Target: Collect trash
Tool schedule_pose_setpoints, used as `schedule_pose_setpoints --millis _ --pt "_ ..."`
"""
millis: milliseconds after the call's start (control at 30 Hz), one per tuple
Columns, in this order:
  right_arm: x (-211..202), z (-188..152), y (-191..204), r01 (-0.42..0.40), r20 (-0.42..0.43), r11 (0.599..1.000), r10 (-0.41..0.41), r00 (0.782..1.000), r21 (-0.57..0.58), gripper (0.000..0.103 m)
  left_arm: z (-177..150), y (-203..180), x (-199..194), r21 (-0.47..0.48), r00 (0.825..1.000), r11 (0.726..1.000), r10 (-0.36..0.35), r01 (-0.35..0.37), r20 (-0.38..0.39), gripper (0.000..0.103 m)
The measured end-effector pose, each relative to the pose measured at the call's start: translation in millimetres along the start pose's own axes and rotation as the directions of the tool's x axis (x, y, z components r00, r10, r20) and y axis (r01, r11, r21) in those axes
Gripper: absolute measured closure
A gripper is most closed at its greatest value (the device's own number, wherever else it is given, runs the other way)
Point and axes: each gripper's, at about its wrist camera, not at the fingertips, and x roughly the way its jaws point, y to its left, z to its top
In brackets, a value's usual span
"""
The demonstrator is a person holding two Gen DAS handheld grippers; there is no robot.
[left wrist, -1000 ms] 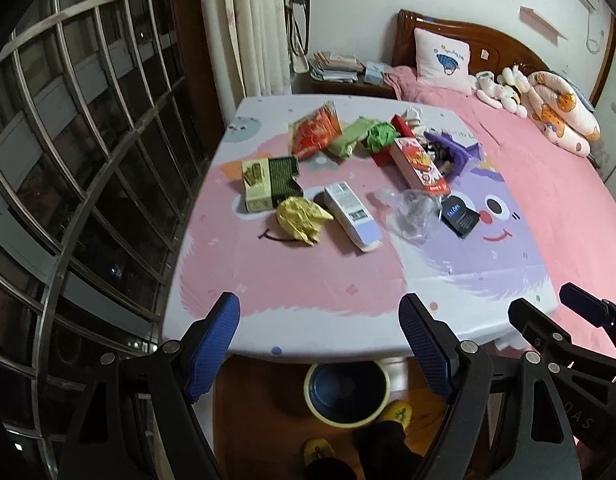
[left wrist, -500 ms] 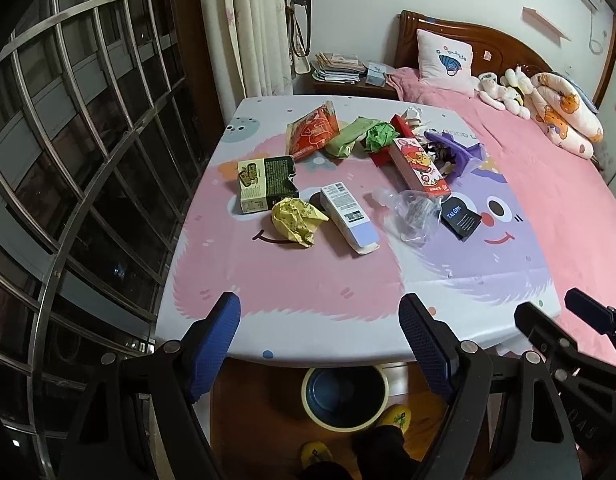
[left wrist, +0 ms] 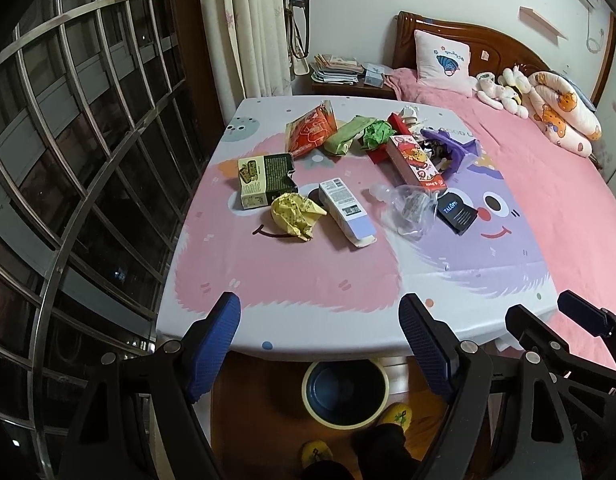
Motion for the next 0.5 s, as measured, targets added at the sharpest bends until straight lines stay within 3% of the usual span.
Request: schedule_pose_setpoints --millis 500 --pt "-16.7 -36.4 11.0 0.016 0.005 1.0 -0.016 1.0 0.015 0.034 -34.3 9.7 -17.4 0.046 1.0 0.999 -0.021 0.02 0.019 0.02"
